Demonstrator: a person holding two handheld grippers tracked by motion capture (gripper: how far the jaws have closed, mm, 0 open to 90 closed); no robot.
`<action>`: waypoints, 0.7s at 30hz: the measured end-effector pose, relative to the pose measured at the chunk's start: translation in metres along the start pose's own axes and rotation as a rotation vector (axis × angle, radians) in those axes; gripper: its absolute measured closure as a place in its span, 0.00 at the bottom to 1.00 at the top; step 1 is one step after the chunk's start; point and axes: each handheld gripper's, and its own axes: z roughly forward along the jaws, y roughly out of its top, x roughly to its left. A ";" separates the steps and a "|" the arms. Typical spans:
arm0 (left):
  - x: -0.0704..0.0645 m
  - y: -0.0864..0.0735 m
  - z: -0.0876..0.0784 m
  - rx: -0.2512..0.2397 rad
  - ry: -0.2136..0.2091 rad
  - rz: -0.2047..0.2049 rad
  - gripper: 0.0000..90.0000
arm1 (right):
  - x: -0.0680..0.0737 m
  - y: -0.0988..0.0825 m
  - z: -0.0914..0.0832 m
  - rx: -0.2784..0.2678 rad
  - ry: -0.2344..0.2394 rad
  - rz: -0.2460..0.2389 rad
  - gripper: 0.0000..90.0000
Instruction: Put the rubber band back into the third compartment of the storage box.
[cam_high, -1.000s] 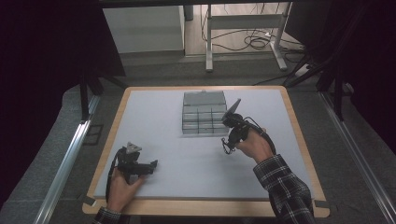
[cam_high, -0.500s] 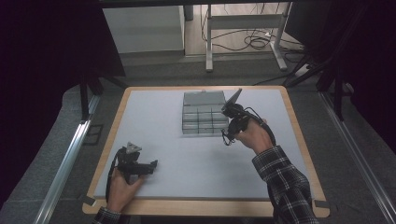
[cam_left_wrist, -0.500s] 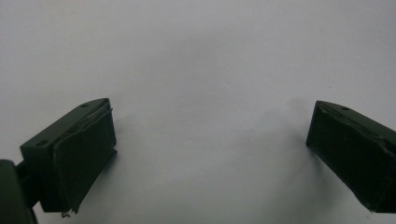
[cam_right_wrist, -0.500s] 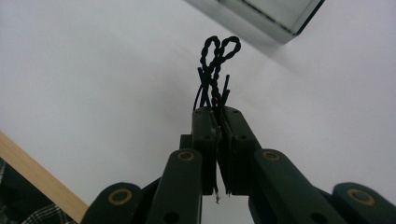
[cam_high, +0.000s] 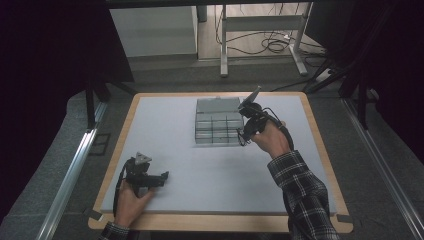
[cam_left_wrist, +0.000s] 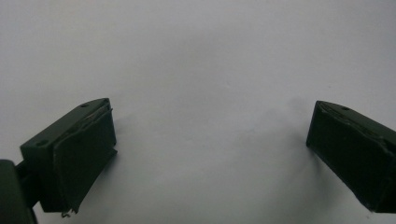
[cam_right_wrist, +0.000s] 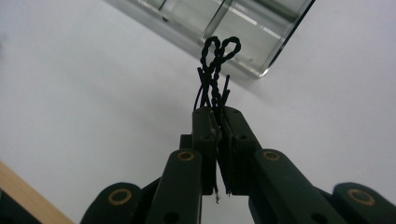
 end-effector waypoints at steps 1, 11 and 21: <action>0.000 0.000 0.000 0.000 -0.001 0.000 0.02 | 0.000 0.001 -0.001 -0.012 -0.003 0.003 0.93; 0.000 0.000 0.000 0.000 -0.003 0.000 0.02 | -0.005 0.005 0.010 -0.072 -0.033 0.010 0.93; 0.000 0.000 0.000 0.000 -0.004 0.000 0.02 | -0.013 0.009 0.022 -0.144 -0.056 0.030 0.93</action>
